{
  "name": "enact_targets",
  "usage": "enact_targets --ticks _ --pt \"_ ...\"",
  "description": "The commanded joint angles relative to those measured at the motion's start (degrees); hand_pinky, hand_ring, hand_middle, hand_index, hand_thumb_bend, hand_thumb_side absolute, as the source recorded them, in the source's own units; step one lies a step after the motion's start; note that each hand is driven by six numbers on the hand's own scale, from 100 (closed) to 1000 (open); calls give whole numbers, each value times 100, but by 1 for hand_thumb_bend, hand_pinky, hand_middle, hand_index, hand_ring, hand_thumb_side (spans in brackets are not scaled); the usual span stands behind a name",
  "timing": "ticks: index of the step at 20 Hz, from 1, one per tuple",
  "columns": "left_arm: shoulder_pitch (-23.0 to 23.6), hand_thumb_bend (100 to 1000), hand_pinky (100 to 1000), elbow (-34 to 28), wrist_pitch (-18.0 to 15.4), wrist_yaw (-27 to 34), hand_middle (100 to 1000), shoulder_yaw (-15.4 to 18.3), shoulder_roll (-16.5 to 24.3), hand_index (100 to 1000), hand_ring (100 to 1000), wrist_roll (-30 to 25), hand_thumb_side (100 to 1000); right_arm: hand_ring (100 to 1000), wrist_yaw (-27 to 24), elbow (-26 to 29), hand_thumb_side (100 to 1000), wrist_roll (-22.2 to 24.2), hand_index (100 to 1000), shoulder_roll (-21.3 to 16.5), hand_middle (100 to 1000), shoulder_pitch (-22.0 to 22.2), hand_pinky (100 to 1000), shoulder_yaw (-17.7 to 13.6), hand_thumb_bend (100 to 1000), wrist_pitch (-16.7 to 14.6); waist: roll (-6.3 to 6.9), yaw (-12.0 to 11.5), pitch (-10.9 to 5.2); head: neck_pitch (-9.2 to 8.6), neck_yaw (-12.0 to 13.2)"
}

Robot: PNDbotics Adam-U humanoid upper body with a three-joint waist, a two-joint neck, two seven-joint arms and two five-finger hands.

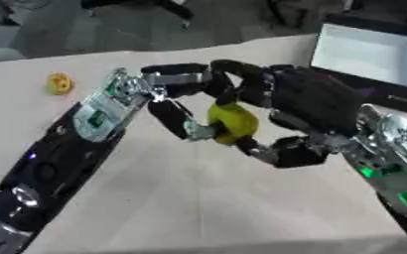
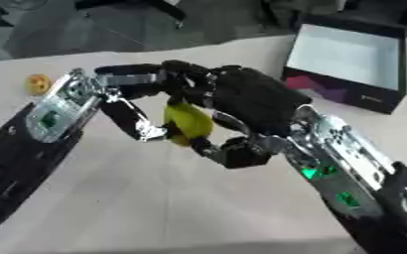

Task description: Pick up the objects with one hand, pass them to the other hand, and then place them into the box on the other side of the table.

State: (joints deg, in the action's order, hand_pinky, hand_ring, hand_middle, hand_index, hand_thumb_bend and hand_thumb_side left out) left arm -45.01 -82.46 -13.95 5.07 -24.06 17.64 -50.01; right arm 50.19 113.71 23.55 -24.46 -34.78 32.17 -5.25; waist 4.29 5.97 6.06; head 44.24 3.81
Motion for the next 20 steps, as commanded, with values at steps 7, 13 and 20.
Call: enact_targets --ticks 7,13,20 --pt "-160 100 663 -330 -188 354 446 -24 23 602 471 -196 263 671 135 89 100 -71 439 -48 1000 -41 677 -75 100 11 -33 -8 -113 -12 -27" --pt "-143 136 688 -414 -283 677 477 -193 31 645 502 -196 357 630 226 89 100 -492 265 -56 1000 -7 654 -68 100 194 -29 -4 -105 -12 -30" --pt "-92 405 716 -522 -111 1328 521 -407 46 700 542 -196 526 601 100 89 100 -542 217 -67 1000 30 629 -64 100 378 -30 -5 -101 -12 -33"
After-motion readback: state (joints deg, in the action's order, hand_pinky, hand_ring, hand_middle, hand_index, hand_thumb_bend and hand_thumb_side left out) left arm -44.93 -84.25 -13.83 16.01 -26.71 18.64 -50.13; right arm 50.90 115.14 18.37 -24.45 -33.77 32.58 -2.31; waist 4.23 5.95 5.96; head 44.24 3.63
